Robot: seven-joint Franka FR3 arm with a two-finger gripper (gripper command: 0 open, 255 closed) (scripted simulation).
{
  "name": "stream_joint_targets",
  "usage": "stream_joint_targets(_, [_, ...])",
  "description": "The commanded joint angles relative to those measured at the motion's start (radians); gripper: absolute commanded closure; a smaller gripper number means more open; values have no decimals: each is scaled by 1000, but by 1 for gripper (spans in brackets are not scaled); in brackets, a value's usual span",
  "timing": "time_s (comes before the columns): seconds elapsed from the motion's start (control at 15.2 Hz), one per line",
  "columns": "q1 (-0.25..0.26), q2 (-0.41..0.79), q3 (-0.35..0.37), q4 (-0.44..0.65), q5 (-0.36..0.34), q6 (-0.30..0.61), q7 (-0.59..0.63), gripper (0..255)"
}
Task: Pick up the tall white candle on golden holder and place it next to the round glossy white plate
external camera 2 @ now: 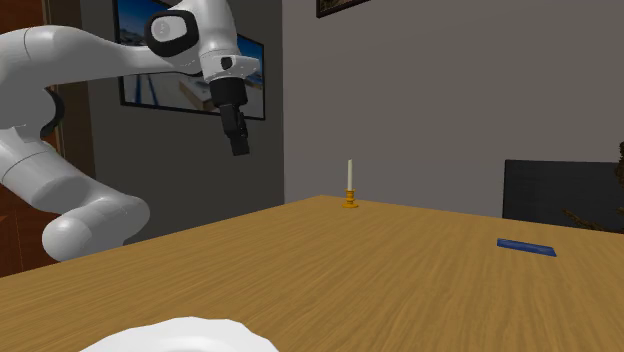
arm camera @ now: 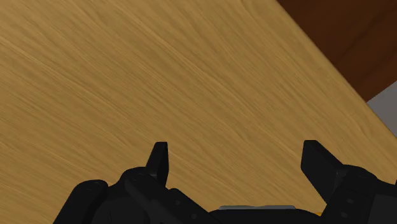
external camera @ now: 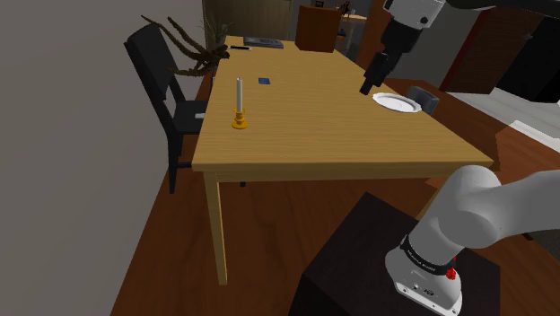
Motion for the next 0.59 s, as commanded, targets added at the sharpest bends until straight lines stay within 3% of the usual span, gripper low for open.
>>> stream_joint_targets(0.0, [0, 0, 0, 0, 0, 0, 0, 0])
stream_joint_targets(0.53, [23, 273, 106, 183, 49, 66, 138, 0])
